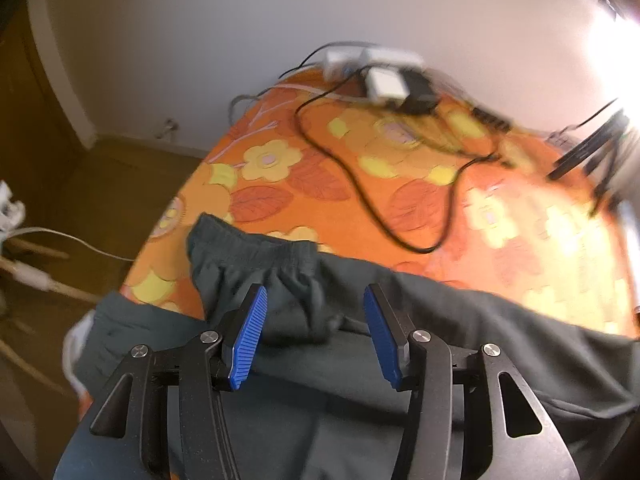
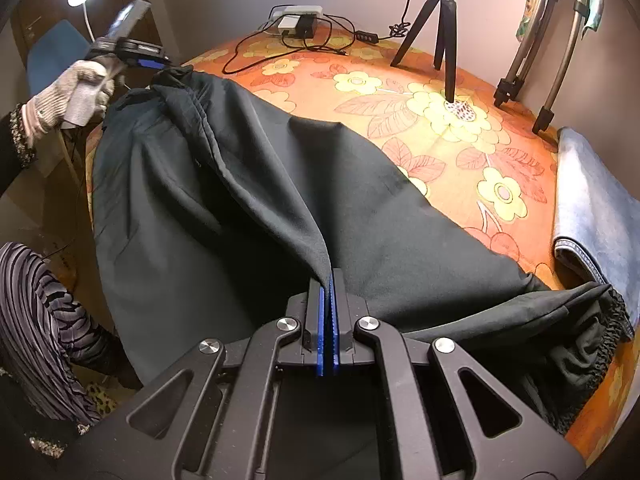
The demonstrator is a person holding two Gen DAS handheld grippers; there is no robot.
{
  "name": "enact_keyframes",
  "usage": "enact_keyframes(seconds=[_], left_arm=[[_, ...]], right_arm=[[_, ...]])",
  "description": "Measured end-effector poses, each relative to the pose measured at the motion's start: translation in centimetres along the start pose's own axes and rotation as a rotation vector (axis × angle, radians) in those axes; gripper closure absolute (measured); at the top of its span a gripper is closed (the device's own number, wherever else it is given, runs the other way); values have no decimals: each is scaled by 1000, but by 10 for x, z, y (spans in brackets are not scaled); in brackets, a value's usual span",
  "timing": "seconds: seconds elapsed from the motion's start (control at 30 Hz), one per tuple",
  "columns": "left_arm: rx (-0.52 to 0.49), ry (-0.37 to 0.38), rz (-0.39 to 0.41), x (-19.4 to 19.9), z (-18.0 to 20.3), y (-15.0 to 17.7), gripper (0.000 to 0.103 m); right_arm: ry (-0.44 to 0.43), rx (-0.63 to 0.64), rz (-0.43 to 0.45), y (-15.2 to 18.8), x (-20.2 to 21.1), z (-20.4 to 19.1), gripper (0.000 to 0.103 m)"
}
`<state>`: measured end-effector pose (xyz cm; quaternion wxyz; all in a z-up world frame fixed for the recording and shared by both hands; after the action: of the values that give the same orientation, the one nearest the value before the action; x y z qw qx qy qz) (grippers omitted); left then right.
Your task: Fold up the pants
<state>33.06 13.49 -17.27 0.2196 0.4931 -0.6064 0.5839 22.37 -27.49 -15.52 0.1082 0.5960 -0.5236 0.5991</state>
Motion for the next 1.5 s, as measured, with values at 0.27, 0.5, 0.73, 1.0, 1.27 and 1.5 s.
enact_keyframes(seconds=[0.27,0.5,0.73,1.0,1.27,1.5], left_arm=[[45,-65,-84,-36,-16,7,78],[110,-21,-37,-33,-27,3,99],[224,90,11,-9,-54,1,100],[303,171,83,33,-99,13,100],[370,259,75,41,-132,79,100],[403,266,21,12,-141,130,100]], right_arm=[[1,-3,11,-4,-2,4,100],[-3,-37,25,-9,-2,10,100],[38,-45,42,-14,5,7,100],[85,-32,101,-21,38,-4,100],[133,28,79,4,61,-37,100],[110,5,-81,48,18,-48,100]])
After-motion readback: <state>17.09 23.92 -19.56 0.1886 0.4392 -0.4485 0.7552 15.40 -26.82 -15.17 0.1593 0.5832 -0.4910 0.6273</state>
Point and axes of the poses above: each gripper's, at about its wrist camera, not at the fingertips, and x roughly against the way its jaws point, z to its right, y to its underside, the point moved 4 cm from there along -x, roughly the way its jaws point, and after that the axes turned 14 degrees about -y, right-handed, at the moved point
